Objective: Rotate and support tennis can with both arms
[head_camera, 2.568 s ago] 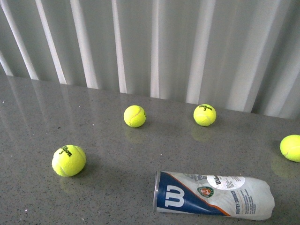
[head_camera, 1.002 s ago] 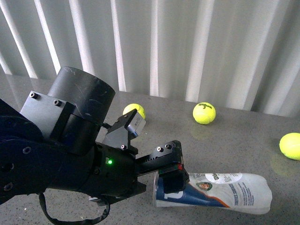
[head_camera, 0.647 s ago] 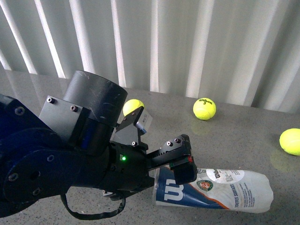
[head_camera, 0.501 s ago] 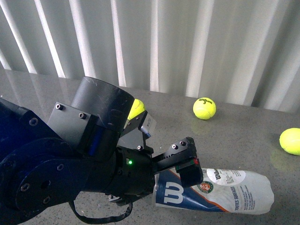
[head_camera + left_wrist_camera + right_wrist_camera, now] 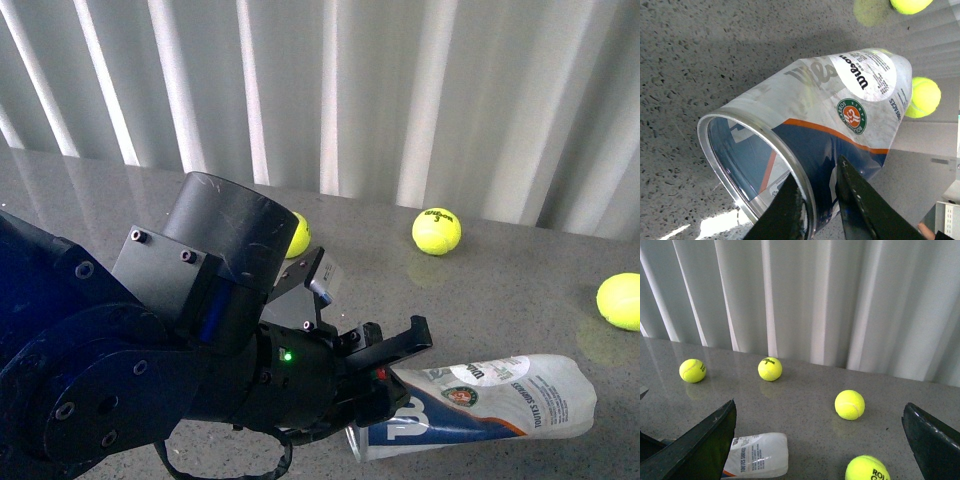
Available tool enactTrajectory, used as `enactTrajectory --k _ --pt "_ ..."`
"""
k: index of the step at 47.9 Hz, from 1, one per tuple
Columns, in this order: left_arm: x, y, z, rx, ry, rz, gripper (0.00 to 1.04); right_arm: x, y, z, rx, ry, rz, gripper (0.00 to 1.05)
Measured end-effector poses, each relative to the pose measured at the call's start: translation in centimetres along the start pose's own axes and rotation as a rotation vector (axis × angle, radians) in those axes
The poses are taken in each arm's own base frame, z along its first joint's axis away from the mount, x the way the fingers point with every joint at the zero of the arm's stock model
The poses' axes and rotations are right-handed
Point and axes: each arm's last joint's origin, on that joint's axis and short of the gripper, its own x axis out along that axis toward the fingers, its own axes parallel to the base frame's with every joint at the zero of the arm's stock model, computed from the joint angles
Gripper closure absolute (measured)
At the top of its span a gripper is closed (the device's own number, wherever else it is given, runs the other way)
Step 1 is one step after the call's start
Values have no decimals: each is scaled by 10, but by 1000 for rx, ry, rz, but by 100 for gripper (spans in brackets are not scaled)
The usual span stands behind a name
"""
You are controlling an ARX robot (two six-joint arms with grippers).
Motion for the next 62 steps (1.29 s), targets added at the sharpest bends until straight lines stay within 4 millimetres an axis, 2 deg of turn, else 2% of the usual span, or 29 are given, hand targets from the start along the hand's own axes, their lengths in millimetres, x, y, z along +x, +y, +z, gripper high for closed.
enactTrajectory --k 5,11,15,19,25,35,37,44,50,57,62 --pt "-5 -6 3 10 7 -19 98 0 0 0 0 0 0 7" --pt "-15 -17 9 49 6 -19 100 0 0 0 0 0 0 7" --pt "-31 -33 16 125 20 -11 100 0 0 0 0 0 0 7" --pt "-53 -56 27 262 50 -8 101 0 0 0 0 0 0 7" --pt "-91 -101 49 535 93 33 101 0 0 0 0 0 0 7" --pt "-120 -150 66 921 182 103 101 0 0 0 0 0 0 7" --pt "-124 -160 70 1052 214 142 101 0 0 0 0 0 0 7" --pt "-120 -178 79 1449 330 247 101 0 0 0 0 0 0 7" --pt "-97 -173 78 1729 481 327 101 0 0 0 0 0 0 7" --pt "-68 -159 70 1898 663 324 101 0 0 0 0 0 0 7" --pt "-58 -160 70 1938 709 291 101 0 0 0 0 0 0 7"
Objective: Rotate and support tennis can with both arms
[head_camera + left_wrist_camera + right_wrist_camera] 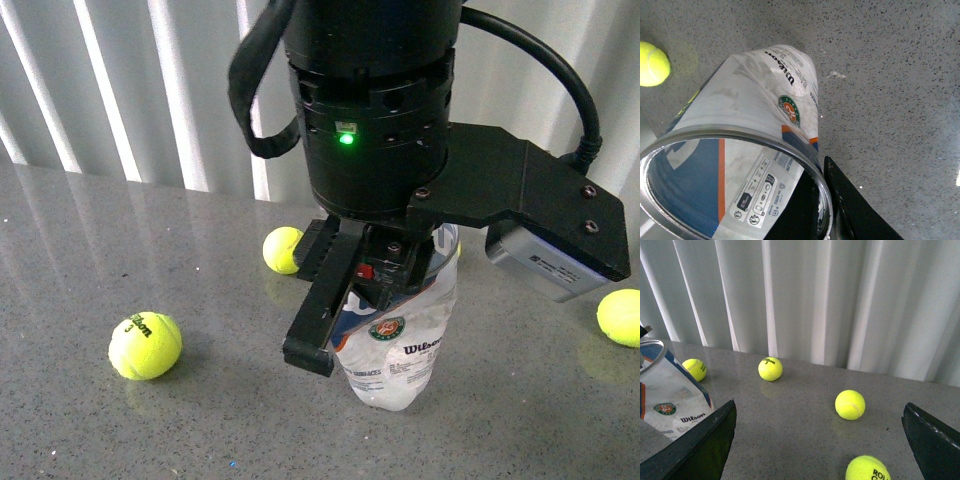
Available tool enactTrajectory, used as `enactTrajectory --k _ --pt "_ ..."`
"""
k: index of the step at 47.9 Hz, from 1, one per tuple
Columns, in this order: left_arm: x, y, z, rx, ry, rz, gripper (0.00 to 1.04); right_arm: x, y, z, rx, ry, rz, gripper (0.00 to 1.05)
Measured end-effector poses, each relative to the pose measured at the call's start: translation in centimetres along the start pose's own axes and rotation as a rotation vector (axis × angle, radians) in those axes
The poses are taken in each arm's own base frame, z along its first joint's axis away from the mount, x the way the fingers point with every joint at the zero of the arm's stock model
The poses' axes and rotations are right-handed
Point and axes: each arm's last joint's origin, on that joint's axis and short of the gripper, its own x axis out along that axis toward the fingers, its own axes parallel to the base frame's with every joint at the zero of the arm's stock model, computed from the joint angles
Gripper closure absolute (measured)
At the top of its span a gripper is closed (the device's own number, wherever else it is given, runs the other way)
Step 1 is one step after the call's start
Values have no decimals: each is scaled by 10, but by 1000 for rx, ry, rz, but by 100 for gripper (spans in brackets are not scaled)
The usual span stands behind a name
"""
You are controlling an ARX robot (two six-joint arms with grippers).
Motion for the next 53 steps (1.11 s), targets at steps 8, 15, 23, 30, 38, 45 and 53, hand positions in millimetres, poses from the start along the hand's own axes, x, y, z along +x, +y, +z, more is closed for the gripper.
enactTrajectory --k 8,15,23,30,38,45,53 --pt "2 10 7 43 5 2 101 0 0 0 0 0 0 7" --pt "7 16 12 53 -1 -16 101 0 0 0 0 0 0 7" --pt "17 15 18 72 -1 -49 101 0 0 0 0 0 0 7" --pt "21 14 22 87 -1 -64 101 0 0 0 0 0 0 7" --pt "23 16 26 99 -8 -59 92 0 0 0 0 0 0 7" --pt "26 18 27 100 -11 -56 72 0 0 0 0 0 0 7" --pt "26 20 28 99 -12 -53 47 0 0 0 0 0 0 7"
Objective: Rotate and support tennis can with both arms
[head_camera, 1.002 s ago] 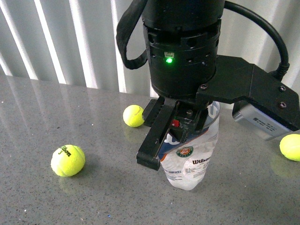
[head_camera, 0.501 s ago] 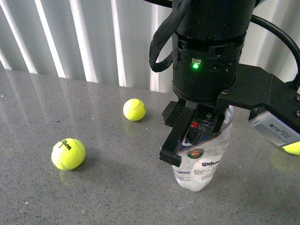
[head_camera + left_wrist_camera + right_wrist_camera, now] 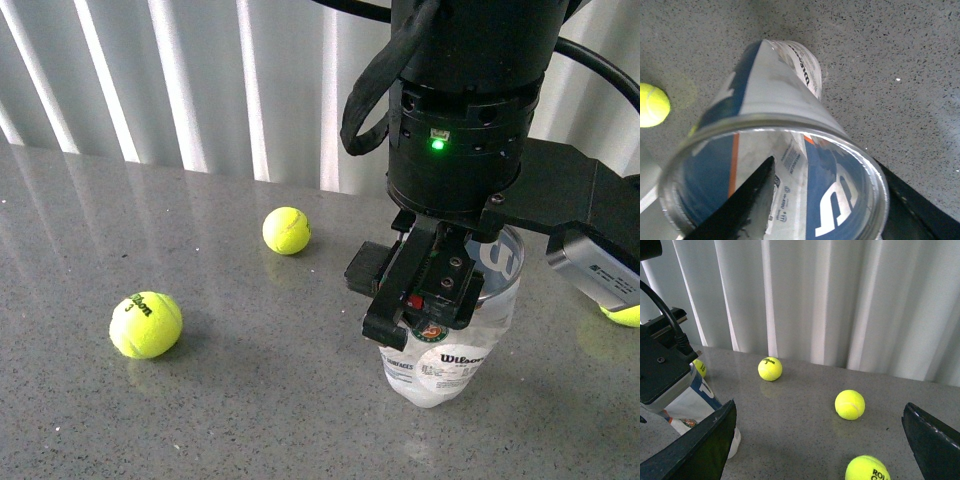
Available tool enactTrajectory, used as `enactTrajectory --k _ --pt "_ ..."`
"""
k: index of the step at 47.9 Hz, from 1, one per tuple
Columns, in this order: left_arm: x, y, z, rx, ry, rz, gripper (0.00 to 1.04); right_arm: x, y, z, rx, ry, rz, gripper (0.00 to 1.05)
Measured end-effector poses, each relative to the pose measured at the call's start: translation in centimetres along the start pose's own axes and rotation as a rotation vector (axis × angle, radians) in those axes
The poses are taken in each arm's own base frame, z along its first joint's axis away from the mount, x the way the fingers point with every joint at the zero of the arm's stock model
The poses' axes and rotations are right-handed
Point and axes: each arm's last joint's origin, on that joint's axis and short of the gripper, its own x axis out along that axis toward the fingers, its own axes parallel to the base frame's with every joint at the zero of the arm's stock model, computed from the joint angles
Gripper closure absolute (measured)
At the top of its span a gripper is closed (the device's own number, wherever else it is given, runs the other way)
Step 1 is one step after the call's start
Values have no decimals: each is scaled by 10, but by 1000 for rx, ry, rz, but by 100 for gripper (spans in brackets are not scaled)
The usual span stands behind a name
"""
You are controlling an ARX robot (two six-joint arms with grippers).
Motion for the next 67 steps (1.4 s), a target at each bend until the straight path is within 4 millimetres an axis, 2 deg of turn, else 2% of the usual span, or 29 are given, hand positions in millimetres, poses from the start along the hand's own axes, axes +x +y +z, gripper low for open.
enactTrajectory --k 6,11,13,16,34,39,44,53,56,61,67 --pt "-4 4 0 -6 -5 25 31 0 0 0 0 0 0 7" --pt "-9 8 1 -13 -10 48 10 0 0 0 0 0 0 7" --pt "-10 9 1 -17 -12 54 5 0 0 0 0 0 0 7" --pt "-11 10 1 -25 -13 59 7 0 0 0 0 0 0 7" --pt "-12 10 2 -47 -39 54 7 0 0 0 0 0 0 7" --pt "-22 10 4 -58 -81 78 7 0 0 0 0 0 0 7" --pt "-41 10 6 -70 -151 116 7 0 0 0 0 0 0 7" --pt "-108 -7 0 -105 -341 261 7 0 0 0 0 0 0 7" --pt "-140 -22 -12 -136 -449 359 7 0 0 0 0 0 0 7" --pt "-166 -41 -34 -209 -559 467 7 0 0 0 0 0 0 7" --pt "-191 -72 -75 -381 -645 607 7 0 0 0 0 0 0 7"
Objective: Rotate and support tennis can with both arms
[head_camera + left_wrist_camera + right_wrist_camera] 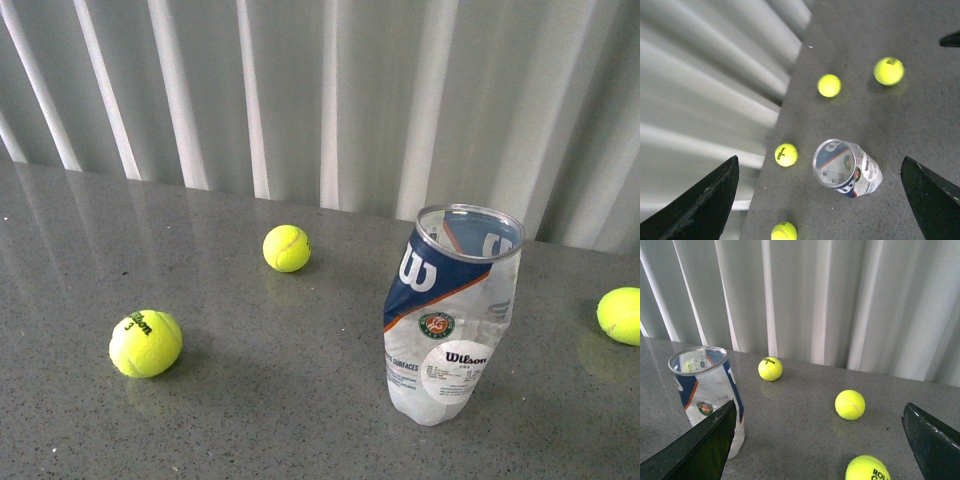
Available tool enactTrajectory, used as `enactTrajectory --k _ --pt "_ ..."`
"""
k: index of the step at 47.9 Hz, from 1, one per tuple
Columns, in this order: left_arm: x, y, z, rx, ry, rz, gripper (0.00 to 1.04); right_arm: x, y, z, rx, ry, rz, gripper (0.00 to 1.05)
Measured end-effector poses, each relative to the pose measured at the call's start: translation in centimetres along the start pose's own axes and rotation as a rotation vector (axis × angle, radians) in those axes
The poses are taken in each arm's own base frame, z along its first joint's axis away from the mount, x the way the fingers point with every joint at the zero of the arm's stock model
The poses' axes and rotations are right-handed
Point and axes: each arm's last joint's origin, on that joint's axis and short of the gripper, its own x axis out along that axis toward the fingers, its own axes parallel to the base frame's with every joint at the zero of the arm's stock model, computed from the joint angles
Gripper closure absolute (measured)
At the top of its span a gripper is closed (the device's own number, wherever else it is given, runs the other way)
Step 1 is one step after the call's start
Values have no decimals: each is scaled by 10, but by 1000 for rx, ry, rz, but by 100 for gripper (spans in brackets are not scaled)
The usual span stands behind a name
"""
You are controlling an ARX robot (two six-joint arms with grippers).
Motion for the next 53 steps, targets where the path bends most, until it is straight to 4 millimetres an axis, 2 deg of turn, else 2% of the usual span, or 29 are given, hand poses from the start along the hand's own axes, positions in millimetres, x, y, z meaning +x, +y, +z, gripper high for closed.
enactTrajectory --k 7,11,12,15,16,18,22,26,34,44,53 --pt "-54 -11 -39 -214 -20 182 7 0 0 0 0 0 0 7" --pt "-86 -34 -78 -401 -6 277 7 0 0 0 0 0 0 7" --pt "-91 -41 -86 -469 26 376 10 0 0 0 0 0 0 7" --pt "-108 -61 -117 -622 121 820 24 0 0 0 0 0 0 7" --pt "-111 -67 -124 -674 121 907 28 0 0 0 0 0 0 7" --pt "-115 -79 -135 -740 120 1034 35 0 0 0 0 0 0 7" --pt "-115 -102 -150 -829 110 1130 49 0 0 0 0 0 -1 7" --pt "-111 -125 -159 -876 84 1111 69 0 0 0 0 0 3 7" --pt "-110 -153 -166 -893 66 1115 102 0 0 0 0 0 -1 7" --pt "-110 -179 -173 -902 63 1116 101 0 0 0 0 0 0 7" --pt "-110 -191 -175 -901 60 1117 101 0 0 0 0 0 0 7"
